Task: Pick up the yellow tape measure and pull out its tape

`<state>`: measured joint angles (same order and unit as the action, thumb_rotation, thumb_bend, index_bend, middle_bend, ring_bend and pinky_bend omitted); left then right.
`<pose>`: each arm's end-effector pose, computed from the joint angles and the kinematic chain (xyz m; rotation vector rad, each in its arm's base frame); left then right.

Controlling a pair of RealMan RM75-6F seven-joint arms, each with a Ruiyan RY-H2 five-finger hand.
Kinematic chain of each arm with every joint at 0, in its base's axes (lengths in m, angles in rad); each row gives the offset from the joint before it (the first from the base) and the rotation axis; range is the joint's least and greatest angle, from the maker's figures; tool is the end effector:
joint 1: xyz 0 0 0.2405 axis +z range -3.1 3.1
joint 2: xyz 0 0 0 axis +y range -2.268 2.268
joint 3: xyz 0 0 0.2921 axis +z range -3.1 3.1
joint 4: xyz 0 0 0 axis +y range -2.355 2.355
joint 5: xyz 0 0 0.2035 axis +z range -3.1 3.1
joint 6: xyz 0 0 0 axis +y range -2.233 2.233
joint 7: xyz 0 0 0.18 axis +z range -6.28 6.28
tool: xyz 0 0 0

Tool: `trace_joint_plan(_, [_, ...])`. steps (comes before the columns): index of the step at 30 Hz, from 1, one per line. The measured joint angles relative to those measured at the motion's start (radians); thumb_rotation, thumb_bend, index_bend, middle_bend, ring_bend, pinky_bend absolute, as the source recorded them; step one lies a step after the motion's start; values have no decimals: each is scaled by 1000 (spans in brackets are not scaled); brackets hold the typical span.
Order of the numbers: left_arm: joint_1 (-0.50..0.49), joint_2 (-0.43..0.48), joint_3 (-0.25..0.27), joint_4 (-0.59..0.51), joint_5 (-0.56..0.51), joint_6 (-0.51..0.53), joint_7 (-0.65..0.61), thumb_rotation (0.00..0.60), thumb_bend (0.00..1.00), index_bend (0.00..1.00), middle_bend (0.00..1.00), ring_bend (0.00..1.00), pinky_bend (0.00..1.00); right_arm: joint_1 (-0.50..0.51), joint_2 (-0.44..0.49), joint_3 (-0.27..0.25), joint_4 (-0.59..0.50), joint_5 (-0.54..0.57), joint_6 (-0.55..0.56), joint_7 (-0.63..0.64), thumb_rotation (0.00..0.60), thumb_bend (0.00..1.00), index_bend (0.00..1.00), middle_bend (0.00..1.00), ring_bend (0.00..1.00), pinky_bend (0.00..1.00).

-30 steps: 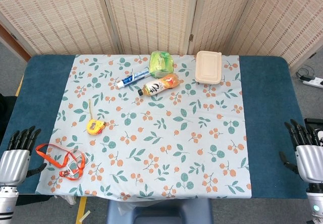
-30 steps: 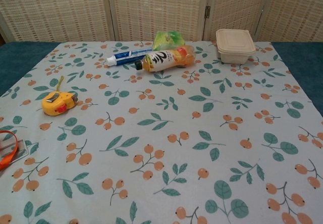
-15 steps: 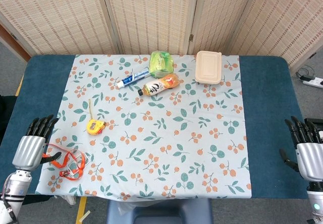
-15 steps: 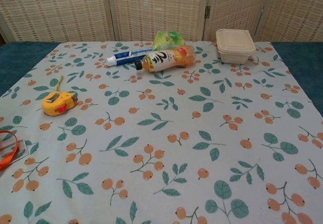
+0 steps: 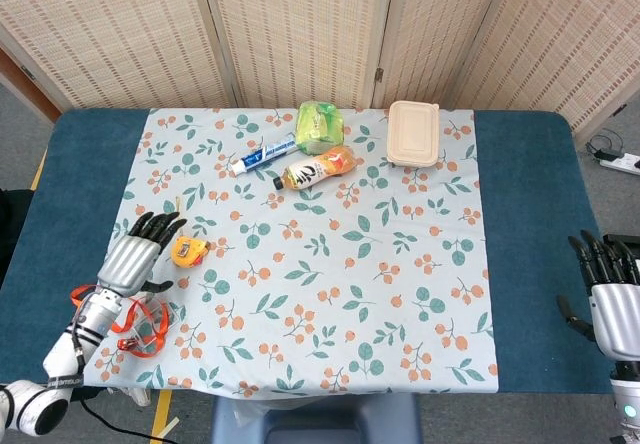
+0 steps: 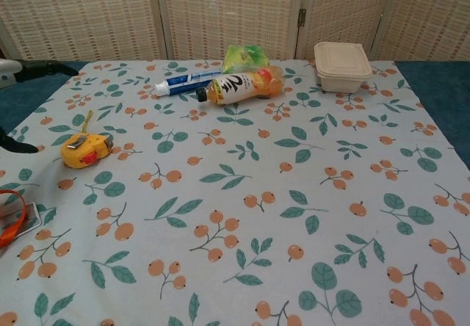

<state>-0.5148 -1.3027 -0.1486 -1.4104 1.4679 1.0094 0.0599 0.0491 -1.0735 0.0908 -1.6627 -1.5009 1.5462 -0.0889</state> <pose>-0.2647 0.3718 0.0769 -1.8228 -0.8227 -0.8711 -0.3320 -0.2142 0.2088 1.3367 -0.7863 0.8823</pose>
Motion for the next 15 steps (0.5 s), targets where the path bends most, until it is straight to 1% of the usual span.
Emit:
trace_joint_plan(4, [-55, -48, 10, 69, -17, -74, 22, 600, 194, 73, 62, 91, 0, -3, 0, 1, -1, 4, 3, -1, 600, 389, 58, 78, 108, 0])
trace_joint_plan(8, [-81, -89, 10, 129, -57, -122, 22, 600, 224, 110, 73, 96, 0, -4, -4, 1, 3, 7, 1, 2, 600, 389, 59, 78, 108, 0])
trace_joint_plan(15, [-125, -157, 18, 257, -96, -194, -15, 600, 254, 184, 159, 140, 0, -1, -11, 1, 9, 10, -6, 6, 600, 388, 61, 80, 112, 0])
